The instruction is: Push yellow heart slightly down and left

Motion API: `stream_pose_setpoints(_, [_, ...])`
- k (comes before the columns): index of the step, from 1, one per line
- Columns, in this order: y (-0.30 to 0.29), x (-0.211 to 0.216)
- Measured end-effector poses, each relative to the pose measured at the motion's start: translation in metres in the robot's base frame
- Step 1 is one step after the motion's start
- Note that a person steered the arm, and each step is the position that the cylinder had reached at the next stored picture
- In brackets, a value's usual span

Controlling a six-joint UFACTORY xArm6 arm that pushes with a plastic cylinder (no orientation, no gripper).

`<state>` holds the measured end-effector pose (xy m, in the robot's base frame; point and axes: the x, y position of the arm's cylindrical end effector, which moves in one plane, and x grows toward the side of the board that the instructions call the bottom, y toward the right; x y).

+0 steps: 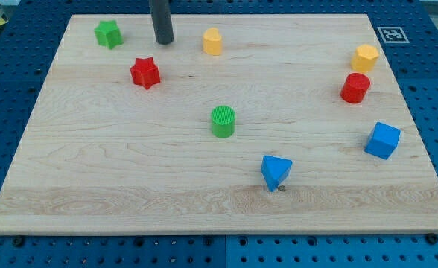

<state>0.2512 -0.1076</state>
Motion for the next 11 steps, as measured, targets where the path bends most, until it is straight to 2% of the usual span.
stream_pose_setpoints(3, [0.076,-0.006])
stream_pose_setpoints(7, [0.087,0.016])
stream_pose_setpoints(9, [0.067,0.034])
stream_pose_setpoints(11, [0.091,0.049])
